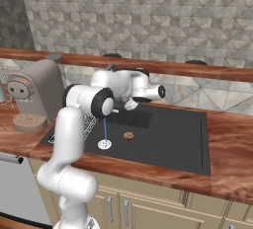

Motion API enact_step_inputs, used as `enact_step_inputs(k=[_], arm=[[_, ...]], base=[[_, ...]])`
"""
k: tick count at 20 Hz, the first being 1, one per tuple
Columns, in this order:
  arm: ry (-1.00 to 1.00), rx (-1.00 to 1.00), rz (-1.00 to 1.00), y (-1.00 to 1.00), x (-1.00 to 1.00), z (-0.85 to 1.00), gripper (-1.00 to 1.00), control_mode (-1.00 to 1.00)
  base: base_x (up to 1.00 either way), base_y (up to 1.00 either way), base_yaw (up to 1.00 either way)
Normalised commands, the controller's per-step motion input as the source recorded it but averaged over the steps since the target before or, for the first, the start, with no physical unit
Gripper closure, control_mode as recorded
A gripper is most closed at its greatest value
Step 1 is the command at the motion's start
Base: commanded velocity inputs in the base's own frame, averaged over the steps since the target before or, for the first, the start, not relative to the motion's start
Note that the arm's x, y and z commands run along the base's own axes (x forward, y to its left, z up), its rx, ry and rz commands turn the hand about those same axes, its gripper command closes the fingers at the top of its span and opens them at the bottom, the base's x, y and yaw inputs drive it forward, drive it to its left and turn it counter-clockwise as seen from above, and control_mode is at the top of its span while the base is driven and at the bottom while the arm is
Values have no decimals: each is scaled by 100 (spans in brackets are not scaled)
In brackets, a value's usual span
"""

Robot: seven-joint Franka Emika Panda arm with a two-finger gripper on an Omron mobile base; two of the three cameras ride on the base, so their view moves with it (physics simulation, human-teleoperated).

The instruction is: Turn on the sink faucet. Then move the mushroom from the counter to the sink. Turn off the sink. Move the vegetable from the sink to the pot next to the stove. Finally move the pot to the rear left burner.

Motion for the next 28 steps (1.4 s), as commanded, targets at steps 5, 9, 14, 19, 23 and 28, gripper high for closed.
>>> enact_step_inputs(k=[5,9,14,19,23,28], arm=[[8,14,0,0,11,-13,-100,-100],[7,13,0,0,16,-15,-100,-100],[7,11,0,1,26,-4,-100,-100],[6,8,0,5,27,-7,-100,-100],[5,6,0,7,24,-11,-100,-100],[4,4,0,5,22,-17,-100,-100]], base=[[0,0,0],[0,0,0],[0,0,0],[0,0,0],[0,0,0],[0,0,0]])
